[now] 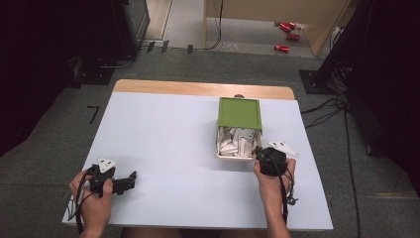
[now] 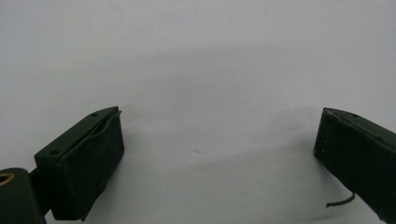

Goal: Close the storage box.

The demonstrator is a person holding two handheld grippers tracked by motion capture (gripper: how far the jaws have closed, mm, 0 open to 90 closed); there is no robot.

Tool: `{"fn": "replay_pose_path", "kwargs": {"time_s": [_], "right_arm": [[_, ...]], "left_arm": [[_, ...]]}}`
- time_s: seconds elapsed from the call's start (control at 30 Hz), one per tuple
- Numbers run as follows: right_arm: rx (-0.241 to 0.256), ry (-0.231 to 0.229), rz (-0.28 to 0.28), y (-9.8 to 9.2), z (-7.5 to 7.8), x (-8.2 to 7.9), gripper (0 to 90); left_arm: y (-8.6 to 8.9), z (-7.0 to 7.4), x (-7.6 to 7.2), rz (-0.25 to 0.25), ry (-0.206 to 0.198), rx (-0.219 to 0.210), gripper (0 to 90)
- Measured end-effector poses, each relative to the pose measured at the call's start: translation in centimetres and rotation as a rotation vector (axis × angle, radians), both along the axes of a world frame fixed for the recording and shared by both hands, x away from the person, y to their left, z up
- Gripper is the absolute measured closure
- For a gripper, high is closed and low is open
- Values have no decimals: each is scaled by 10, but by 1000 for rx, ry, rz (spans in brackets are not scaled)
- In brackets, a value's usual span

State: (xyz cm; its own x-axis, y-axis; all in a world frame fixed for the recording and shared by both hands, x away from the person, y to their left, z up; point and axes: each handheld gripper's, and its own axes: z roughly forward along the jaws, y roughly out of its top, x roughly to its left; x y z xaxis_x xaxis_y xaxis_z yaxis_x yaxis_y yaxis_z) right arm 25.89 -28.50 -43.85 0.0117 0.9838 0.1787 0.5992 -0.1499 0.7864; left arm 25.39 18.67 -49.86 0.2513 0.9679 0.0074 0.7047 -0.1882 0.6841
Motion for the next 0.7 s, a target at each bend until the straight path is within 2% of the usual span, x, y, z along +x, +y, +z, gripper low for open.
{"fn": "replay_pose_path", "kwargs": {"time_s": [0.5,0.7], "right_arm": [[-21,-12,-12,1,-1,10,897],[-14,-15,-12,1,-2,12,888]], "left_arm": [[0,0,0,0,1,0,17],[0,0,0,0,0,0,17]]}}
